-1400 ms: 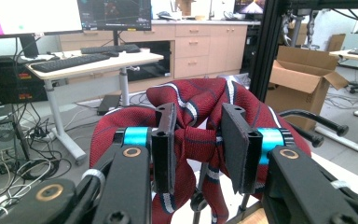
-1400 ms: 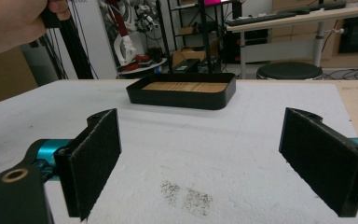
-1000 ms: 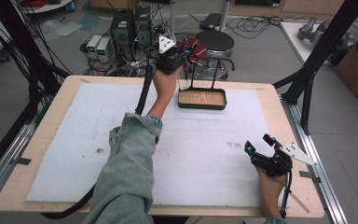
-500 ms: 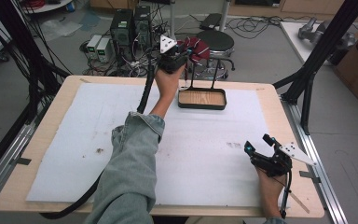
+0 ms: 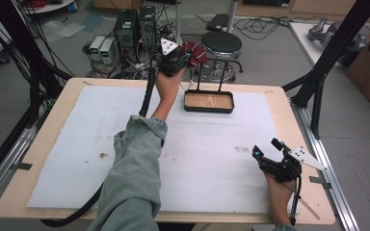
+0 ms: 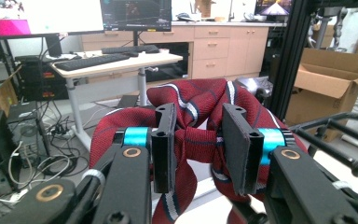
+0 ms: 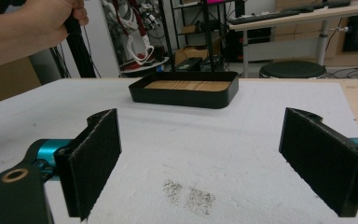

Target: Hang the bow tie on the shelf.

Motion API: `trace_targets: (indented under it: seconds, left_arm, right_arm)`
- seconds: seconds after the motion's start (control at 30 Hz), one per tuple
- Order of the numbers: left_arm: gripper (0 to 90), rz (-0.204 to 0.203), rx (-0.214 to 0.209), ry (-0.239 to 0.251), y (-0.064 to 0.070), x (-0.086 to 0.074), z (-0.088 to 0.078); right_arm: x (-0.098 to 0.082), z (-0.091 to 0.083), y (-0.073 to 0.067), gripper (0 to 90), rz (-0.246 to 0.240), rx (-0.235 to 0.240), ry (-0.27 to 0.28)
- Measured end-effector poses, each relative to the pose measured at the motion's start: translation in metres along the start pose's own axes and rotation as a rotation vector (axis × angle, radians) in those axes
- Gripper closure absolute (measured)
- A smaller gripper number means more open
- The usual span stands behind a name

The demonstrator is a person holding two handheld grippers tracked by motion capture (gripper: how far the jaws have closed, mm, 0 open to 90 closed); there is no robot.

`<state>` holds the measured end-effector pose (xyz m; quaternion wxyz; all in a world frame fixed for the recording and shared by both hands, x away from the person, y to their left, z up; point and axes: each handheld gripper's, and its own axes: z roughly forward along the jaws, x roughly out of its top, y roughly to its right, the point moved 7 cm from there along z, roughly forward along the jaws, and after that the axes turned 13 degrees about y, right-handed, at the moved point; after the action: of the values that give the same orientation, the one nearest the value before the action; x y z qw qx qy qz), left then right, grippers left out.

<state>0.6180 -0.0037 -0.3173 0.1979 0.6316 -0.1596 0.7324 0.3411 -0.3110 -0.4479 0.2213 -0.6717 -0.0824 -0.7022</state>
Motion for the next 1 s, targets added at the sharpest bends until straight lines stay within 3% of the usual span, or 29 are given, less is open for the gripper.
trace_targets:
  seconds: [0.13,0.17,0.3,0.5,1.0]
  left_arm:
    - [65.8,0.002,0.009,-0.033,-0.007,-0.006,-0.006]
    - [65.8,-0.023,0.026,-0.033,-0.013,-0.009,-0.010]
    - [65.7,-0.051,0.036,-0.066,-0.020,-0.020,-0.013]
    - [65.1,-0.058,0.033,-0.077,-0.019,-0.030,-0.013]
    - [61.1,-0.036,0.021,-0.077,-0.021,-0.030,-0.015]
  right_arm:
    - [0.000,0.000,0.000,11.8,-0.005,0.000,0.002]
    - [0.000,0.000,0.000,11.8,-0.007,-0.001,0.000]
    - [0.000,0.000,0.000,11.9,-0.009,-0.001,0.000]
    - [0.000,0.000,0.000,11.8,-0.010,0.000,-0.004]
    - [0.000,0.001,0.000,11.8,-0.013,0.001,-0.002]
